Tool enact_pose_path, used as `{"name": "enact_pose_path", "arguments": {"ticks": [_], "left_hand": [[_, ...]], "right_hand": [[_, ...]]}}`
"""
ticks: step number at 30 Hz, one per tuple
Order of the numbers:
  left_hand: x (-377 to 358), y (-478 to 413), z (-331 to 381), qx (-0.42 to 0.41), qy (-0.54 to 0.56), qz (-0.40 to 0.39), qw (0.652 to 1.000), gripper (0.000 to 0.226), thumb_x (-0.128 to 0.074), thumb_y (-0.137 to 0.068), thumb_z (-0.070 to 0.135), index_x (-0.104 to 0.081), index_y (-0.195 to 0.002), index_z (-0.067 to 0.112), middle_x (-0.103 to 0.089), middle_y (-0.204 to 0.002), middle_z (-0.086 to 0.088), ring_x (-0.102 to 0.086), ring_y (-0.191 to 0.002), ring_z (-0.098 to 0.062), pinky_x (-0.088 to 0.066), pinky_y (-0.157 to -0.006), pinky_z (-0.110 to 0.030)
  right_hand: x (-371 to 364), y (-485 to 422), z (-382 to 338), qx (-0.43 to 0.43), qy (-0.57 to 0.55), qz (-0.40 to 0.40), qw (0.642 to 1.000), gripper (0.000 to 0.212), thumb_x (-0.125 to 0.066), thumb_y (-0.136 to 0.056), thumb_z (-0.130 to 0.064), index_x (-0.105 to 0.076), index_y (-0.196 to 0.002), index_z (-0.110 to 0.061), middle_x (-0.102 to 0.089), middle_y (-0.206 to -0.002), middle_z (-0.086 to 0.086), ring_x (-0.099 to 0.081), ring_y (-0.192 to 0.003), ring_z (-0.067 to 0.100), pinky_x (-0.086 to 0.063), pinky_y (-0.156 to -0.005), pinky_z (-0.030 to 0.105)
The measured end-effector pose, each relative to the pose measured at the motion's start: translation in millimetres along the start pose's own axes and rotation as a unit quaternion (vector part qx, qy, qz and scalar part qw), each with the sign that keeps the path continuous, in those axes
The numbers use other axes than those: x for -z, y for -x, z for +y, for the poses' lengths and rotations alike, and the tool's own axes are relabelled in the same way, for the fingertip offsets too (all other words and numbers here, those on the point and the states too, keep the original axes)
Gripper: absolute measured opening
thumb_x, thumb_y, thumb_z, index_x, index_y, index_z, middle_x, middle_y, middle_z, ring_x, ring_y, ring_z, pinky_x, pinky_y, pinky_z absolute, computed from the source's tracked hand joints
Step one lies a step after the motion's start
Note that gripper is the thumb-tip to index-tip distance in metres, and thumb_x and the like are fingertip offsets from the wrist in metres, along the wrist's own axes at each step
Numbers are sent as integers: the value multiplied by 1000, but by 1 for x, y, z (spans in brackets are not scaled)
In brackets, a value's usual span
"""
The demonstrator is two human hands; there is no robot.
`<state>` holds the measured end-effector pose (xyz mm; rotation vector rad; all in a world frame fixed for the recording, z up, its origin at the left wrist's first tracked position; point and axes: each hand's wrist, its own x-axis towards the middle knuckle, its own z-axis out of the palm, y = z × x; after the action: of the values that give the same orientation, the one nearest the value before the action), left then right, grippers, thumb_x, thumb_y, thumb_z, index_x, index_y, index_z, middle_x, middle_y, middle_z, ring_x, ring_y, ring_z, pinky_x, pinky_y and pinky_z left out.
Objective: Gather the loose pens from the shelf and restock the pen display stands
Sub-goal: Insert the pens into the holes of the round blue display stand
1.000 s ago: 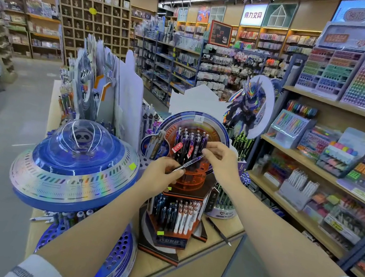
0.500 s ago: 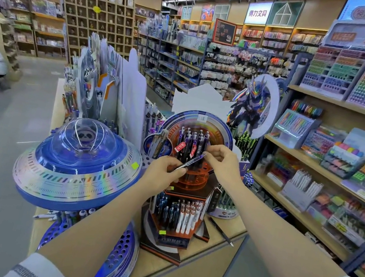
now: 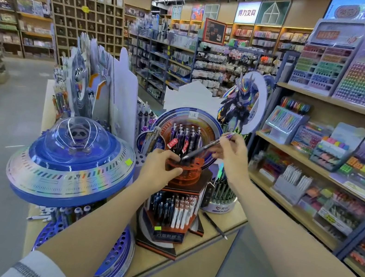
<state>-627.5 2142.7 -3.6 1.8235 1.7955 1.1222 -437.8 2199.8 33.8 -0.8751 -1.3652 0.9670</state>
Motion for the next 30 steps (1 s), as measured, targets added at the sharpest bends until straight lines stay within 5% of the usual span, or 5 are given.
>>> {"name": "enact_pose_path", "arguments": {"ticks": [8,12,17,22,30], "left_hand": [[-3,0,5,20,14,24,999,44,-73,-82,29,-51,-119,20,-47,-121,-1,-52,-106,-19,-46,-94,-34],[-3,-1,5,23,16,14,1000,45,-73,-83,29,-50,-121,21,-44,-123,-3,-51,-109,-19,-45,-96,-35],[-2,-1,5,20,18,13,1000,45,-72,-83,27,-49,-121,21,-43,-121,-2,-50,-106,-17,-44,-93,-30],[-2,1,2,11,21,12,1000,46,-73,-83,27,-49,-122,20,-43,-119,-1,-49,-102,-14,-41,-87,-25],[-2,2,-2,16,40,4,999,47,-72,-84,25,-49,-124,19,-45,-122,-1,-48,-106,-13,-40,-89,-25]], "right_hand": [[-4,-9,4,74,201,-18,977,8,-49,-100,-24,-51,-107,-24,-63,-86,14,-62,-76,29,-50,-71,42],[-9,-11,8,77,240,-69,965,10,-53,-98,-21,-55,-108,-20,-66,-80,10,-67,-72,20,-49,-72,26],[-18,-3,17,48,252,-35,966,16,-66,-91,-19,-55,-104,-18,-59,-84,-12,-61,-83,13,-50,-80,27],[-22,4,22,113,262,-71,956,14,-66,-91,-16,-64,-104,-18,-66,-90,-6,-61,-86,5,-46,-77,14],[-26,10,31,49,226,2,973,12,-69,-89,-21,-61,-97,-16,-64,-87,-6,-61,-82,9,-48,-74,17]]}}
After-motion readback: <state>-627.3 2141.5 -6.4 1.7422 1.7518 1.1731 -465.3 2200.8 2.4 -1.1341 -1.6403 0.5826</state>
